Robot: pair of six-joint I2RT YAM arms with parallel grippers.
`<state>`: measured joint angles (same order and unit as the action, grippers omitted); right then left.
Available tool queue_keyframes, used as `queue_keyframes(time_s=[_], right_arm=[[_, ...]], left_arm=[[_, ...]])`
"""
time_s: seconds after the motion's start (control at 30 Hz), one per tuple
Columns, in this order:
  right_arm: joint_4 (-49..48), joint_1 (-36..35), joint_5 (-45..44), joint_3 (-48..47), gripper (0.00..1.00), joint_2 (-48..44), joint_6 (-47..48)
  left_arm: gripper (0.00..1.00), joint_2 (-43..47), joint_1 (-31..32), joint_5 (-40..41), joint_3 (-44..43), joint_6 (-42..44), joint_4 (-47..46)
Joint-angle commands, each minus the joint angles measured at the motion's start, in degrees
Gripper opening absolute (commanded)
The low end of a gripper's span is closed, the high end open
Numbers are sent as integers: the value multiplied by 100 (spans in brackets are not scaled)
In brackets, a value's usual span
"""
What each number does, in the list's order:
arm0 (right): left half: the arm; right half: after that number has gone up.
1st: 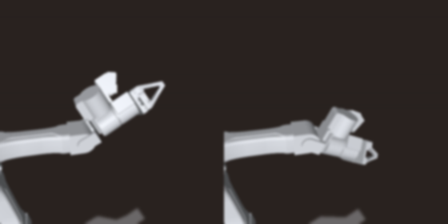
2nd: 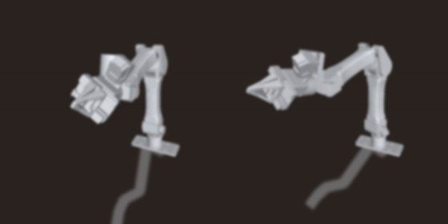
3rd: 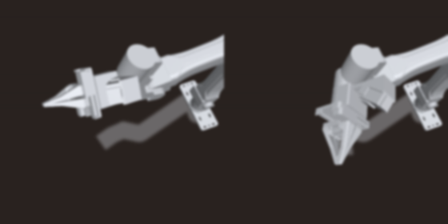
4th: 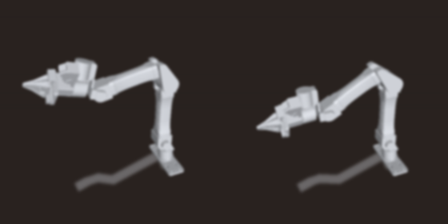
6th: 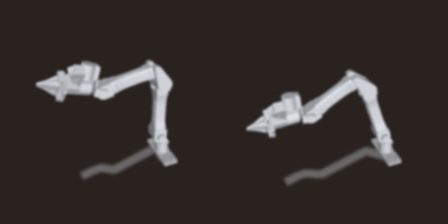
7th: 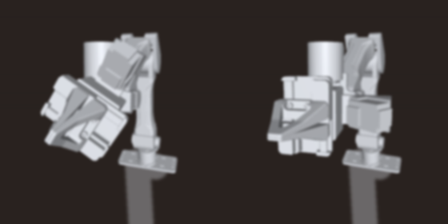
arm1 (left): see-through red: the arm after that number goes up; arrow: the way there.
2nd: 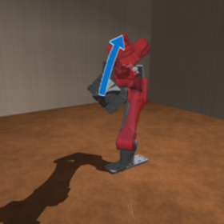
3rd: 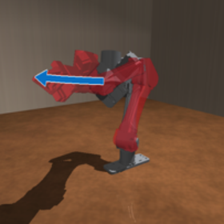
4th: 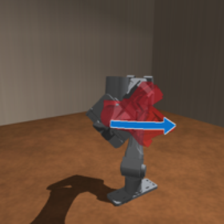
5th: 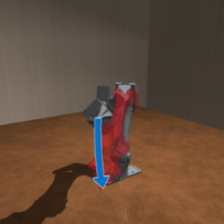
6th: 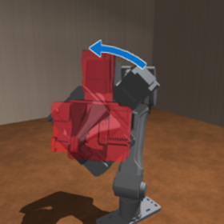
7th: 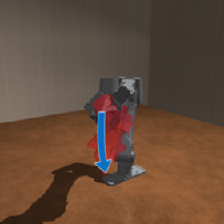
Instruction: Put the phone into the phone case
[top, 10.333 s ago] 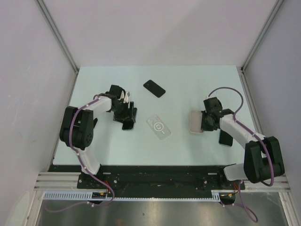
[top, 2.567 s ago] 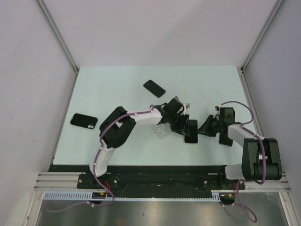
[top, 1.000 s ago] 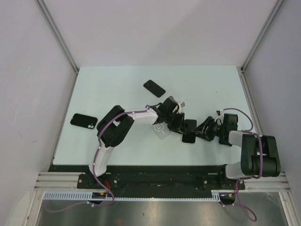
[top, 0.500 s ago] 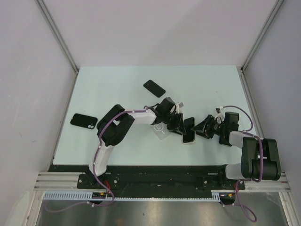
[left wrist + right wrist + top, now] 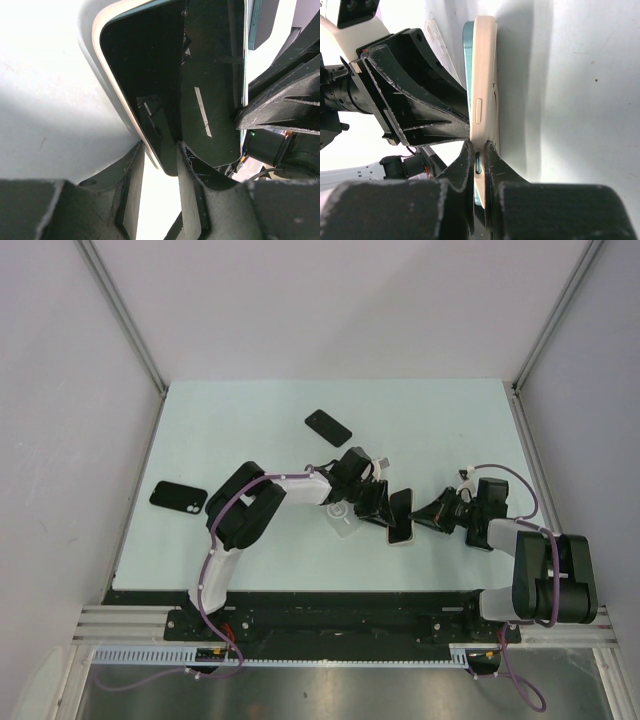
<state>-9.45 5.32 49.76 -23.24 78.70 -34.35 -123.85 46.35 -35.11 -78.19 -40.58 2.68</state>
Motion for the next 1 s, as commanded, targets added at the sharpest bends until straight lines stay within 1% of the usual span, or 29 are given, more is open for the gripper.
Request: queue_keyframes(time_s=[0.0,0.03,0.07,0.13,0.2,0.27,0.3,0.33,0.43,0.5,0.53,0.57,0.6,0.63,0.7,0.73,0.77,0.8,0.83,0.87,0.9,0.93,0.97], right_arm=[[-22,-163,78,-66,1,-144,-81],[31,-215,-9,-84,18,-153,-98],[83,-242,-36,-101,26,-161,-90],[232,-329,-71,-145,40,-135,-20],[347,-382,-159,-233,42,-135,42],[567,-435,-273,-277,39,-161,165],[628,-444,-413,-321,35,-170,200],[707,-453,-458,-330,20,-179,227],[726,-453,-546,-356,2,-302,262],[691,-462,-511,-374,0,-477,210],[630,-462,-502,-374,0,-565,183],[594,-462,-493,-382,0,-670,148],[542,-462,-424,-391,0,-880,61],[402,-471,-388,-391,0,-1021,16],[234,-479,-178,-391,0,-1250,-176],[33,-488,-99,-391,0,-1460,-273],[-73,-488,-28,-383,0,-1523,-379],[-170,-497,129,-383,0,-1602,-475],[-458,-514,209,-383,0,-1707,-720],[-591,-515,271,-365,0,-1752,-835],[-741,-715,376,-365,0,-1805,-967],[-1055,-839,412,-365,0,-1910,-1195],[-1215,-918,447,-365,0,-1954,-1328]], left_arm=[[38,-51,120,48,94,50,75],[38,-60,120,40,85,50,75],[38,-60,129,40,85,50,92],[39,-51,120,48,67,67,127],[39,-51,129,57,24,102,172],[39,-34,129,92,-20,129,251],[39,-25,120,101,-38,155,268],[39,-16,129,110,-56,164,286],[40,98,120,154,-134,243,426],[42,308,76,206,-196,392,575],[44,413,-11,268,-266,454,872],[46,545,-73,433,-258,498,971],[50,903,-134,487,-206,594,1015],[57,1098,-274,523,-118,630,1007],[64,1520,-433,523,224,656,937],[69,1887,-608,471,495,656,832],[71,2100,-688,418,655,595,744],[73,2276,-767,191,813,543,621],[75,2600,-907,59,1136,481,315],[76,2742,-952,-82,1296,341,138],[77,2857,-996,-423,1446,262,-46],[79,3075,-1040,-583,1673,200,-457],[79,3156,-1049,-750,1763,78,-635]])
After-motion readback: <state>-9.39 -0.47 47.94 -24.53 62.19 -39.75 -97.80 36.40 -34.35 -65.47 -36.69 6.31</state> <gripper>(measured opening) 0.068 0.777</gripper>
